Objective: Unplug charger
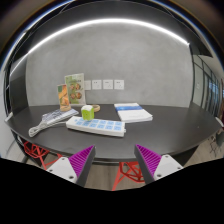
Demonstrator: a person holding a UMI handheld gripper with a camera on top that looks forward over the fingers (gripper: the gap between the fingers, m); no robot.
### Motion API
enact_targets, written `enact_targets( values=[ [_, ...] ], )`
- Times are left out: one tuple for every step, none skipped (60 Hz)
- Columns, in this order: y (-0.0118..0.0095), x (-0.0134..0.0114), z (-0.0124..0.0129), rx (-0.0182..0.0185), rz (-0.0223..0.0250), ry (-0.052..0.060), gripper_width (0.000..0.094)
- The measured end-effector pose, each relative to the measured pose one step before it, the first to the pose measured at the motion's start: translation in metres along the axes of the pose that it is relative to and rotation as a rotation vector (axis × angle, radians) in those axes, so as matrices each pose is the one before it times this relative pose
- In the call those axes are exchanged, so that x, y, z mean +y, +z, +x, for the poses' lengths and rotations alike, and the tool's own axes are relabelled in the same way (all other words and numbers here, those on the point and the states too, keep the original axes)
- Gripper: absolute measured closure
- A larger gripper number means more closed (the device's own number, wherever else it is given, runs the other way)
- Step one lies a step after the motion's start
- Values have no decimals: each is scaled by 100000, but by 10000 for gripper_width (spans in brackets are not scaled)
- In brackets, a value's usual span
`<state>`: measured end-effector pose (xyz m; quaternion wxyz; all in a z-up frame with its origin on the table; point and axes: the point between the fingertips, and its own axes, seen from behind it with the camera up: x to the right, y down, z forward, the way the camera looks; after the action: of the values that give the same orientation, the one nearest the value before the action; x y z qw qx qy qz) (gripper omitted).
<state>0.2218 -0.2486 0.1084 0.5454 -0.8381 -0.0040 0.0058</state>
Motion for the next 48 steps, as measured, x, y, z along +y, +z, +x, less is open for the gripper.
enact_targets(
  values=[
    [111,-67,-25,513,144,95,125],
    [143,-44,-74,593,37,5,125],
    [230,-59,-204,547,-23,-38,126],
    [321,-108,-352,546,-2,42,125],
    [471,-142,-524,478,80,95,125],
    [-272,-4,259,444,233,115,126],
    [1433,-241,-1703,713,127,282,126],
    [604,-179,-684,324,61,390,125],
    [505,-131,-607,331,-79,470,124],
    [513,-117,-644,361,-172,601,126],
    [478,-97,-628,290,-181,587,127],
    [482,-82,-649,171,-136,505,127],
    [467,-103,-664,30,-61,434,128],
    [479,-121,-641,-67,19,363,126],
    [523,71,-518,-245,407,414,128],
    [498,-45,-617,49,-200,186,129],
    [479,-201,-668,350,-937,17,129],
    [543,211,-428,-33,-213,188,131],
    [481,-226,-710,243,-1014,-115,132],
    [574,137,-464,-301,13,-22,133],
    [537,-155,-597,-264,-120,-137,133],
    [566,-167,-616,-315,123,-77,135],
    [620,-201,-620,-367,227,-1,133],
    [635,-178,-606,-515,284,7,130],
    [672,-192,-579,-561,242,-5,127],
    [678,-158,-511,-493,99,128,124],
    [695,-131,-484,-496,67,232,125],
    [674,-108,-449,-362,-109,313,122],
    [718,-79,-365,-151,-348,354,122],
    [727,-87,-308,-48,-334,360,123],
    [695,-171,-297,-44,-162,293,124],
    [689,-259,-281,-106,208,157,123],
    [699,-310,-250,-129,506,-21,123],
    [733,-382,-205,-33,761,-127,123],
    [725,-404,-107,162,898,-252,122],
    [760,-374,-49,434,880,-399,121],
    [799,-325,80,720,740,-467,121],
    [771,-279,146,993,573,-485,124],
    [755,-256,209,1188,531,-536,123],
    [732,-257,221,1212,540,-377,122],
    [709,-300,227,1084,529,-132,122],
    [658,-339,256,870,584,62,124],
    [655,-329,187,625,778,343,123],
    [659,-328,139,330,863,511,122],
    [630,-285,100,193,688,733,121],
    [612,-221,44,51,402,900,122],
    [600,-169,-22,-405,233,738,126],
    [555,-160,-78,-687,160,474,131]
  ],
)
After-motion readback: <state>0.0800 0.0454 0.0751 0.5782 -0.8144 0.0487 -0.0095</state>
